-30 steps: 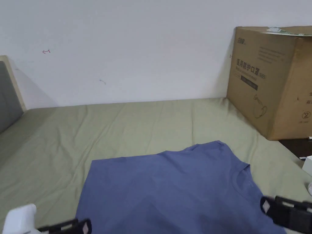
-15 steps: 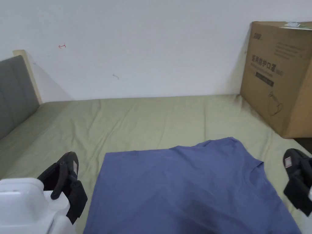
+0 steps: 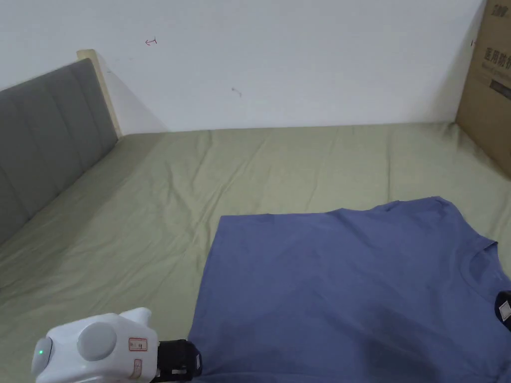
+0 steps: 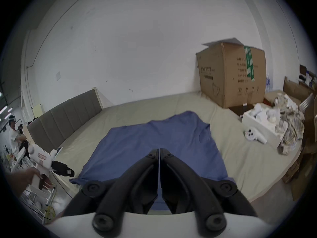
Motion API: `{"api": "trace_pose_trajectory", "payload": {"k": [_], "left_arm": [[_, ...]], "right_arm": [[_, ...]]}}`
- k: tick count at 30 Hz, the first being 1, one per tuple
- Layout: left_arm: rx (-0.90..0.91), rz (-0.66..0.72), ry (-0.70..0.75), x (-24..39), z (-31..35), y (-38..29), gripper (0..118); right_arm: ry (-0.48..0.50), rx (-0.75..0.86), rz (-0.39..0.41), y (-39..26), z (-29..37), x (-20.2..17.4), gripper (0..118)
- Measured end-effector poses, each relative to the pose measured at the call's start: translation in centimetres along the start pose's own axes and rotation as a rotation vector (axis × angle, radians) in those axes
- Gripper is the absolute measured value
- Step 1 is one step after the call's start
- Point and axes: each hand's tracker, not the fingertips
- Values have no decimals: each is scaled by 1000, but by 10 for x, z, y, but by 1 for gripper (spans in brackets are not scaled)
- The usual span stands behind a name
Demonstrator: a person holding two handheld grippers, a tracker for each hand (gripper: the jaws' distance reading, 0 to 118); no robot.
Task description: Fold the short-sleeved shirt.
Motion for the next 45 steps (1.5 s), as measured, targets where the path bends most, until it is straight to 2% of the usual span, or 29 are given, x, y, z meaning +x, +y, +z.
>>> {"api": "trace_pose_trajectory", "payload": {"k": [2,3,5,7,8,9,10,12,16,18,20,21,22,23,24,25,27,30,32,33,34,35,36,37,38,39,43,45], "left_arm": [[-56,10,23,-4,-26,-3,105],[-92,-35,46,-1,-35,-7,105],[-74,-230,127,16,-45,-22,107],[-73,-351,240,41,-44,-37,107],[-43,-368,256,47,-39,-42,99],[-10,-368,216,52,-30,-46,85],[9,-391,200,57,-25,-52,60],[41,-448,166,65,-17,-60,1],[27,-414,73,64,-14,-58,1],[57,-370,74,61,-6,-53,1],[80,-315,27,58,4,-47,1],[92,-290,10,56,10,-45,1],[108,-272,-5,55,15,-43,1],[118,-258,-18,54,18,-42,1],[118,-247,-34,53,20,-41,1],[111,-232,-59,52,22,-39,1],[104,-208,-103,57,25,-41,1],[110,-202,-107,58,26,-42,1],[105,-204,-90,62,25,-45,1],[99,-203,-73,62,23,-46,1],[90,-202,-59,61,22,-47,1],[80,-204,-43,61,21,-47,1],[74,-209,-31,60,21,-48,1],[72,-214,-26,58,22,-49,1],[70,-214,-27,56,23,-50,1],[70,-213,-28,54,24,-50,1],[77,-164,-69,45,31,-44,1],[94,-116,-110,40,38,-38,1]], "right_arm": [[2,-19,14,0,-3,0,2],[-1,-28,23,0,-4,0,2],[-10,-40,49,-2,-4,0,2],[-18,-43,68,-2,-4,1,2],[-21,-44,74,-2,-4,0,2],[-24,-47,74,-3,-5,1,2],[-25,-50,71,-3,-6,3,2],[-28,-60,60,-4,-8,7,2],[-19,-69,27,-3,-7,27,2],[-52,-77,3,4,-8,47,2],[-111,-113,-63,12,-9,76,2],[-135,-142,-115,16,-12,93,6],[-154,-185,-174,19,-17,112,35],[-167,-228,-215,19,-21,125,79],[-184,-297,-266,17,-31,141,109],[-181,-417,-292,11,-43,154,114],[-163,-553,-308,-7,-61,167,114],[-180,-773,-268,-39,-89,174,114],[-188,-813,-234,-53,-98,171,113],[-183,-831,-216,-57,-99,169,107],[-162,-832,-217,-59,-99,167,78],[-199,-819,-167,-62,-98,158,43],[-264,-768,-84,-58,-88,154,24],[-160,-758,-128,-57,-85,155,9],[-111,-766,-162,-56,-83,155,8],[-107,-770,-170,-56,-81,154,7],[-84,-695,-158,-46,-64,154,6],[-43,-645,-222,-36,-52,161,6]]}}
